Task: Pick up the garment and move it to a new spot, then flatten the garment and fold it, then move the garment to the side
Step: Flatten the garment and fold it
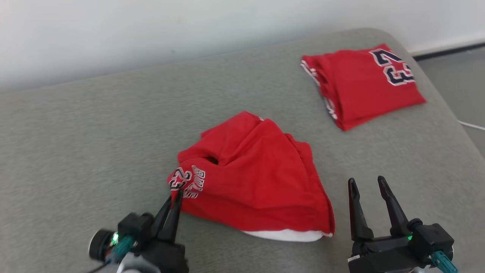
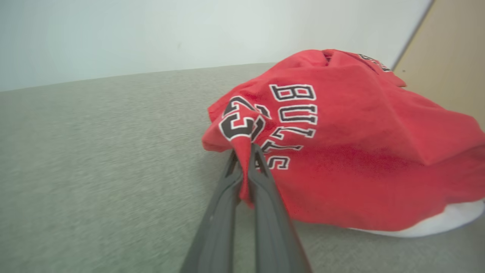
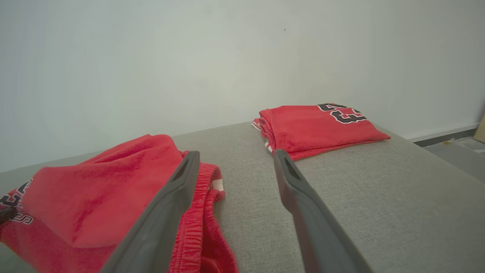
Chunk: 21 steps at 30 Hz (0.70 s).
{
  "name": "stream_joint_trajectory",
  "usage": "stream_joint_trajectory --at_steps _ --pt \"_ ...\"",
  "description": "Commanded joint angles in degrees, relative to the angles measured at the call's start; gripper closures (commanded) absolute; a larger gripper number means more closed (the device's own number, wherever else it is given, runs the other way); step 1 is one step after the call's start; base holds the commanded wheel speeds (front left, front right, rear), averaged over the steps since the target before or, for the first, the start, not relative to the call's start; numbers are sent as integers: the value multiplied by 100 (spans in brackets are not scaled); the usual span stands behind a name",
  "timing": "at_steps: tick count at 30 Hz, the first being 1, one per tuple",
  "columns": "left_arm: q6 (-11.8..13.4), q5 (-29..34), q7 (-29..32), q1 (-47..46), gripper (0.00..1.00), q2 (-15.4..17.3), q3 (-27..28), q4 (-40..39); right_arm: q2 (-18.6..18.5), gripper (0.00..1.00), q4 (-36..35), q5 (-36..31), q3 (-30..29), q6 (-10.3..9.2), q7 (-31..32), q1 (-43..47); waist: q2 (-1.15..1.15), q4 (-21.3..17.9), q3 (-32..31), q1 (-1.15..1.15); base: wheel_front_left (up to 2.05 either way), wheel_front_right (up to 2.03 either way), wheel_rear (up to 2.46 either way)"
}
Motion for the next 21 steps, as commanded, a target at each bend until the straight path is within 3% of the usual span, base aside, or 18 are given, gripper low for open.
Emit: stream_joint_trajectory --at_steps 1,7,18,19,20,21 --pt "53 45 -17 237 100 43 82 -158 16 0 20 -33 11 -15 -3 66 -1 530 -269 0 0 0 0" --pt "242 10 -18 1048 100 132 207 -676 -11 0 115 -49 46 -15 -2 129 -1 982 -429 0 0 0 0" --pt "320 -206 8 1893 100 -26 86 -582 -88 0 269 -8 85 -15 -2 184 -1 1222 -507 0 0 0 0" --pt "335 -189 6 1893 62 -50 70 -544 -95 0 279 1 85 -15 -2 190 -1 1223 -513 0 0 0 0" --pt "341 -181 0 1868 0 -81 79 -532 -109 0 290 7 82 -15 -2 198 -1 1224 -523 0 0 0 0" --pt "346 -174 -5 1839 0 -112 96 -540 -122 0 304 13 79 -15 -2 209 -1 1224 -541 0 0 0 0"
